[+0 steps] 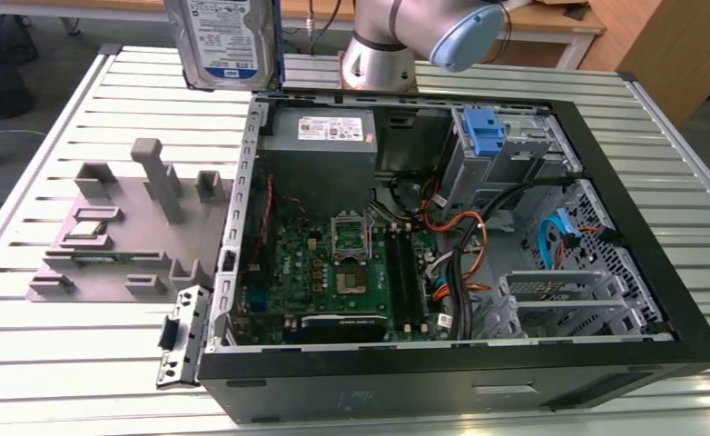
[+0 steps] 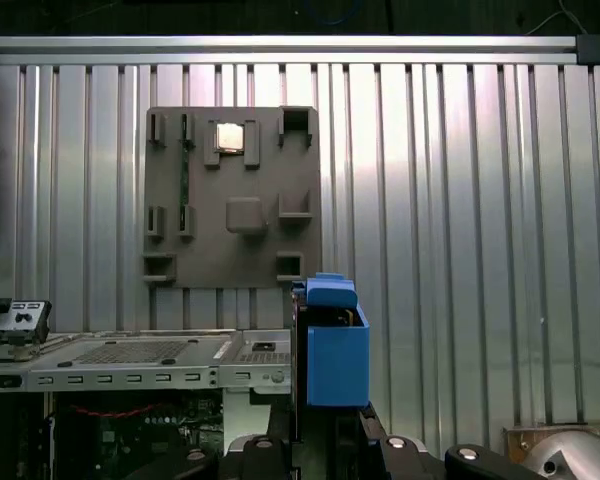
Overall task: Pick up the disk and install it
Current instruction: 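Pick up the disk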
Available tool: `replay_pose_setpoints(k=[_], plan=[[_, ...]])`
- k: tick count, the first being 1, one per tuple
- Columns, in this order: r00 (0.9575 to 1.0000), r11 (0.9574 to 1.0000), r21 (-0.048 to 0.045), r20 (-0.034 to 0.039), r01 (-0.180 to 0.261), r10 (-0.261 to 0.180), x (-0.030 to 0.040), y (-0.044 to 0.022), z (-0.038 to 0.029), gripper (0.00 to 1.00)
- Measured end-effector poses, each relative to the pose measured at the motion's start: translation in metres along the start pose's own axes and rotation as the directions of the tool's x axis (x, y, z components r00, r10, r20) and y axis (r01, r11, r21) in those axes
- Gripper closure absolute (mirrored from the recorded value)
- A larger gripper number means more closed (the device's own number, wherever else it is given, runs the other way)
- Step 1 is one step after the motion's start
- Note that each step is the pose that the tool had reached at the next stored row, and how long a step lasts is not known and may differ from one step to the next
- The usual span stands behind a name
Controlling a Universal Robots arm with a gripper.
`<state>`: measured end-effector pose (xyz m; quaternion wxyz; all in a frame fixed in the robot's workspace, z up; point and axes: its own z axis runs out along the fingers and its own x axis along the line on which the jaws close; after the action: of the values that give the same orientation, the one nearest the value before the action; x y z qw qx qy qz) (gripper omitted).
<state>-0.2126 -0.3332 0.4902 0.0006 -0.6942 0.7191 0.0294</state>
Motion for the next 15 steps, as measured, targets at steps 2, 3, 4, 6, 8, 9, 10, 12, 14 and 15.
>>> replay_pose_setpoints(k=[2,3,4,6,8,9,10,12,14,15], plan=[[1.0000,1.0000,0.0001,0.0001,0.000,0.000,-0.0002,-0.0045,-0.0001,0.65],[1.0000,1.0000,0.0000,0.0000,0.000,0.000,-0.0002,-0.0068,-0.0001,0.65],[1.0000,1.0000,0.0000,0.0000,0.000,0.000,-0.0003,-0.0092,-0.0002,0.65],[1.0000,1.0000,0.0001,0.0000,0.000,0.000,-0.0005,-0.0144,-0.0003,0.65],[1.0000,1.0000,0.0000,0.0000,0.000,0.000,-0.0007,-0.0193,-0.0004,0.65],[1.0000,1.0000,0.0000,0.0000,0.000,0.000,-0.0008,-0.0214,-0.0005,0.65],[1.0000,1.0000,0.0000,0.0000,0.000,0.000,-0.0008,-0.0235,-0.0005,0.65],[1.0000,1.0000,0.0000,0.0000,0.000,0.000,-0.0010,-0.0284,-0.0006,0.65],[1.0000,1.0000,0.0000,0.0000,0.000,0.000,-0.0012,-0.0335,-0.0007,0.65],[1.0000,1.0000,0.0000,0.0000,0.000,0.000,-0.0013,-0.0362,-0.0008,0.65]])
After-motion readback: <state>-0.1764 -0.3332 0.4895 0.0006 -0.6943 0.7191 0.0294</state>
